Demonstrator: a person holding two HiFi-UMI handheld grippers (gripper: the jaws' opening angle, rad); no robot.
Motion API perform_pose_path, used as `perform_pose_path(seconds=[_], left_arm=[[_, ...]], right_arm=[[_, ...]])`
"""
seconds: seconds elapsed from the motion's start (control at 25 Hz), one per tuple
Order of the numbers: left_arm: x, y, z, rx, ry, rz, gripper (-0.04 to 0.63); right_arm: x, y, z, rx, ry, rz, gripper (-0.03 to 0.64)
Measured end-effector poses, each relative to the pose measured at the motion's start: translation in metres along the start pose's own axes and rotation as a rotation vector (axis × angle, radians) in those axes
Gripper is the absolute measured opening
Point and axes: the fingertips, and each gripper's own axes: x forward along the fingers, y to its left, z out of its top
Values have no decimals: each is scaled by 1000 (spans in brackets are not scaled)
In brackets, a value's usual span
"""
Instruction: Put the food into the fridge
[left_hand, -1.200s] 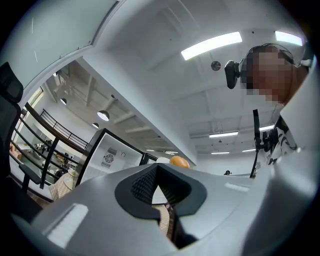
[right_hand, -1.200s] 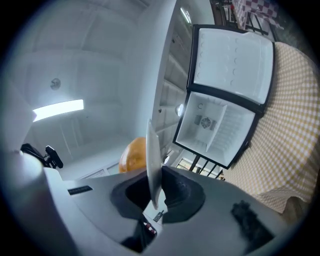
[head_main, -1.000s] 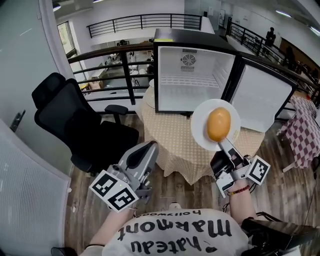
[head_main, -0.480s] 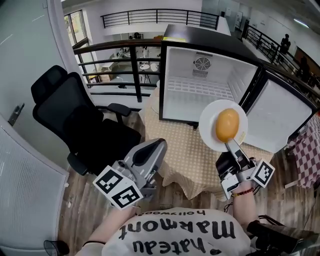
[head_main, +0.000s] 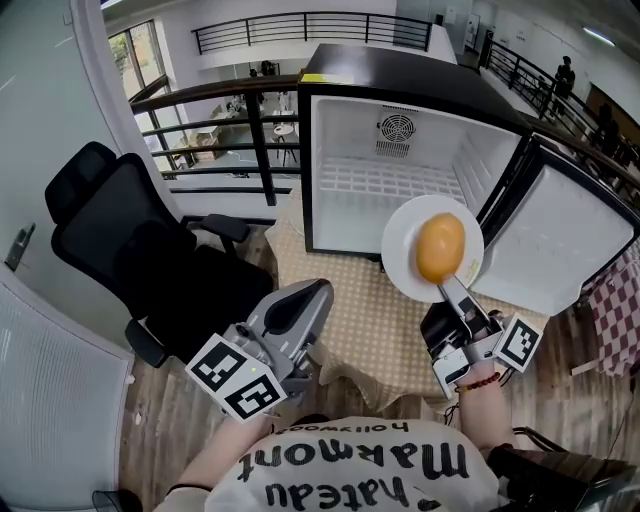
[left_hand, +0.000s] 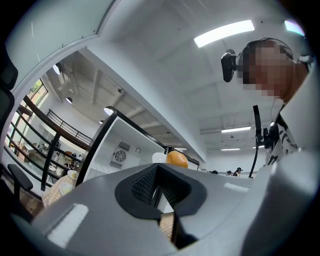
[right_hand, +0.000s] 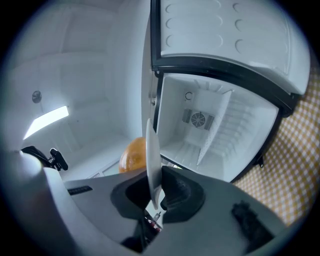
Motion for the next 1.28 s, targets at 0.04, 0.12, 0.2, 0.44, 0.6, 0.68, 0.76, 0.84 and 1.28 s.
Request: perform_pose_path(seconds=[0.04,0.12,0.2,0.44,0.6,0.68,0.76,0.84,1.28], left_arm=[[1,2,-2,-2,6,1,3],[3,5,-4,-4,16,3,3],[4,8,-6,-6,21,6,3],[12,21,-9,-13,34,4,3],[25,44,-8,-20,48,-9,3],[35,60,-6,-26,55,-16,3],[46,76,-2,-26,62,-28,3],[57,90,0,-30,76,-44,3],[116,150,5,-55,156,-141,3]], right_arm=[[2,-2,-1,2,3,1,29],[4,-7,-3,11,3,-5,29],[4,-14,-3,25,-3,-12,29],[14,-26,-2,42,-8,-19,29],[31,-39,3,45,-24,-29,29],[43,-50,7,48,-34,-38,29],[56,-60,12,52,-46,-45,29],[70,-68,17,55,-62,-52,29],[123,-111,49,69,-161,-107,29]])
